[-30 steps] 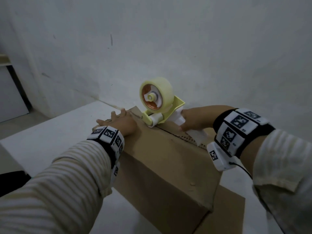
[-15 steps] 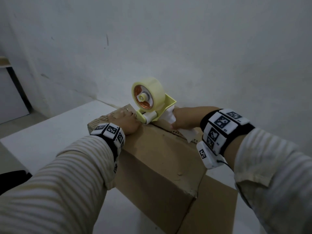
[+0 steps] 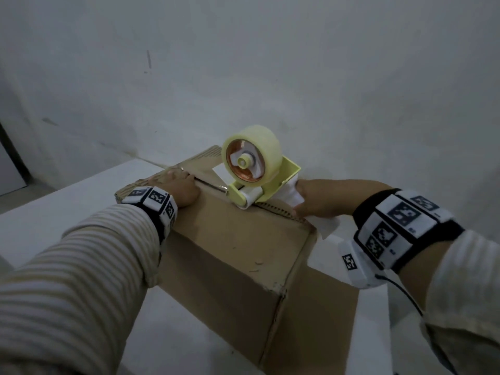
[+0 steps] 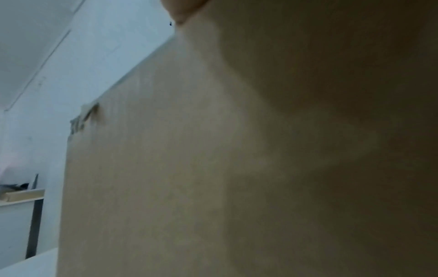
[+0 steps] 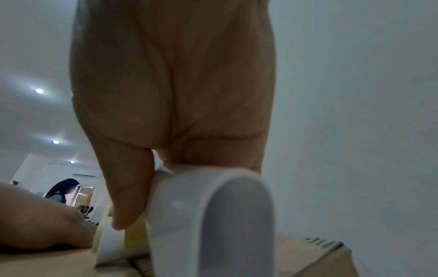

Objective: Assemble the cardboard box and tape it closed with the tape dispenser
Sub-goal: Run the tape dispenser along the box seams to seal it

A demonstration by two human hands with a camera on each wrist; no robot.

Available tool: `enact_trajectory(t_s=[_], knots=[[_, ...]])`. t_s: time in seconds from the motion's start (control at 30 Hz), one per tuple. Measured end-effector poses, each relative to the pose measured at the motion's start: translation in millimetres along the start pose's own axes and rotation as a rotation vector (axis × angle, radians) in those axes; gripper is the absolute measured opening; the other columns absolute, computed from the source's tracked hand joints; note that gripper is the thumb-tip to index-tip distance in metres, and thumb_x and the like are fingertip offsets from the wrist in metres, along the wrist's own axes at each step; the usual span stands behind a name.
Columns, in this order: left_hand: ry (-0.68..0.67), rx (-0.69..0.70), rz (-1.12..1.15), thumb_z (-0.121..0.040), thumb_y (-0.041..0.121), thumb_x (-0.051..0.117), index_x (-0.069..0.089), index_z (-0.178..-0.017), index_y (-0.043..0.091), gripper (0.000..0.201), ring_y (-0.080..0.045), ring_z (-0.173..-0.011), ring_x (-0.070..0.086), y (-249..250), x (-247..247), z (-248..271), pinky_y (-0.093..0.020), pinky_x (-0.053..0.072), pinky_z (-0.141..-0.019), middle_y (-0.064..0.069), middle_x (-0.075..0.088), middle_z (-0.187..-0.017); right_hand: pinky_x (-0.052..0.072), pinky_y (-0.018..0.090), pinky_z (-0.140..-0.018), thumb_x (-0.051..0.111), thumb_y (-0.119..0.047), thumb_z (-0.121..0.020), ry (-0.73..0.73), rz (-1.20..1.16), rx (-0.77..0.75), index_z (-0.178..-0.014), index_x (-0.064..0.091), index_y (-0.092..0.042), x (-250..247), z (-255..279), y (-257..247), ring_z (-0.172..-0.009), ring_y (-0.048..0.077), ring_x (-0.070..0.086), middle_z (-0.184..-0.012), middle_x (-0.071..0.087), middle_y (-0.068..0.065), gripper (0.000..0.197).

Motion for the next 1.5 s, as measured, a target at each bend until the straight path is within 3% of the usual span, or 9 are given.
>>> enact_trajectory(t_s=[0.13,0.3,0.6,0.73,0.9,1.13,1.23,1.4,1.5], knots=[[0.065,0.086,-0.065,-0.099,0.026,0.026,0.047,-0.13,0.007,0.042,-0.033,-0.122,0.05,25.9,-12.7,25.1,-0.04,0.04,-0.103,-0.015,0.05,-0.136,0.039,0.026,-0.079,0.054,-0.026,-0.095,0.021,-0.023,0.001,-0.135,0.044,-0.004,4.0,-5.1,-0.6,-0.107,0.027,0.055,-0.128,0.056,0.015,0.047],[-0.019,0.179,-0.029,-0.101,0.033,0.02,0.02,-0.148,0.016,0.05,-0.025,-0.145,0.018,57.7,5.5,38.2,-0.053,0.017,-0.113,-0.004,0.021,-0.157,0.038,0.027,-0.076,0.053,-0.022,-0.095,0.035,-0.051,-0.008,-0.132,0.046,-0.001,9.1,-3.6,2.0,-0.096,0.024,0.051,-0.127,0.055,0.019,0.043],[-0.157,0.188,-0.084,-0.1,0.029,0.021,0.013,-0.151,0.02,0.052,-0.033,-0.146,0.012,53.8,-0.8,35.7,-0.06,0.016,-0.114,-0.002,0.008,-0.16,0.042,0.031,-0.095,0.047,-0.019,-0.099,0.066,-0.073,-0.014,-0.137,0.043,-0.003,13.7,19.5,6.7,-0.121,0.03,0.051,-0.135,0.051,0.017,0.041],[-0.196,0.167,-0.087,-0.103,0.019,0.02,0.01,-0.151,0.009,0.05,-0.036,-0.146,0.014,57.4,-5.9,38.8,-0.05,0.018,-0.117,-0.011,0.005,-0.16,0.039,0.024,-0.074,0.049,-0.017,-0.098,0.05,-0.133,0.011,-0.131,0.045,-0.01,16.7,41.8,27.9,-0.099,0.02,0.052,-0.129,0.055,0.012,0.034],[-0.206,0.179,-0.132,-0.104,0.02,0.022,0.008,-0.152,0.008,0.051,-0.03,-0.146,0.017,62.5,-15.8,49.0,-0.037,0.017,-0.117,-0.012,0.004,-0.161,0.036,0.016,-0.055,0.053,-0.016,-0.095,0.058,-0.192,0.084,-0.089,0.047,-0.014,21.4,62.2,50.1,-0.083,0.02,0.052,-0.1,0.062,0.015,0.009],[-0.253,0.315,-0.046,-0.097,0.033,0.042,0.037,-0.14,0.009,0.05,-0.029,-0.126,0.045,100.8,-19.1,80.9,-0.036,0.034,-0.104,-0.012,0.043,-0.142,0.034,0.015,-0.051,0.052,-0.011,-0.095,0.1,-0.234,0.088,-0.096,0.046,-0.008,22.5,61.3,50.0,-0.084,0.026,0.057,-0.106,0.063,0.02,0.006],[-0.313,0.366,0.055,-0.083,0.06,0.052,0.023,-0.149,0.019,0.083,-0.025,-0.134,0.038,112.0,-12.2,92.1,-0.04,0.029,-0.114,-0.004,0.034,-0.151,0.036,0.018,-0.053,0.056,-0.019,-0.094,0.132,-0.272,0.081,-0.101,0.047,-0.009,24.1,63.6,49.6,-0.08,0.022,0.054,-0.092,0.056,0.008,0.015],[-0.318,0.328,0.006,-0.084,0.07,0.039,0.006,-0.153,0.022,0.089,-0.026,-0.145,0.02,111.5,-5.1,99.4,-0.04,0.017,-0.118,-0.001,0.007,-0.161,0.042,0.028,-0.069,0.057,-0.027,-0.093,0.14,-0.29,0.093,-0.12,0.053,-0.001,34.6,69.1,51.1,-0.097,0.033,0.064,-0.111,0.066,0.02,0.038],[-0.315,0.333,-0.037,-0.089,0.067,0.031,-0.003,-0.153,0.017,0.088,-0.029,-0.146,0.016,113.2,-2.8,103.2,-0.042,0.016,-0.118,-0.006,-0.002,-0.161,0.039,0.025,-0.057,0.057,-0.023,-0.093,0.153,-0.295,0.095,-0.126,0.051,-0.002,39.8,77.4,55.5,-0.087,0.028,0.06,-0.112,0.065,0.02,0.039]])
Point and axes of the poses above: each hand's wrist, its own z-axis away from the middle knuckle, its own x-axis out of the palm, y = z × x, the point moved 1 cm from there along -z, towards the middle knuckle
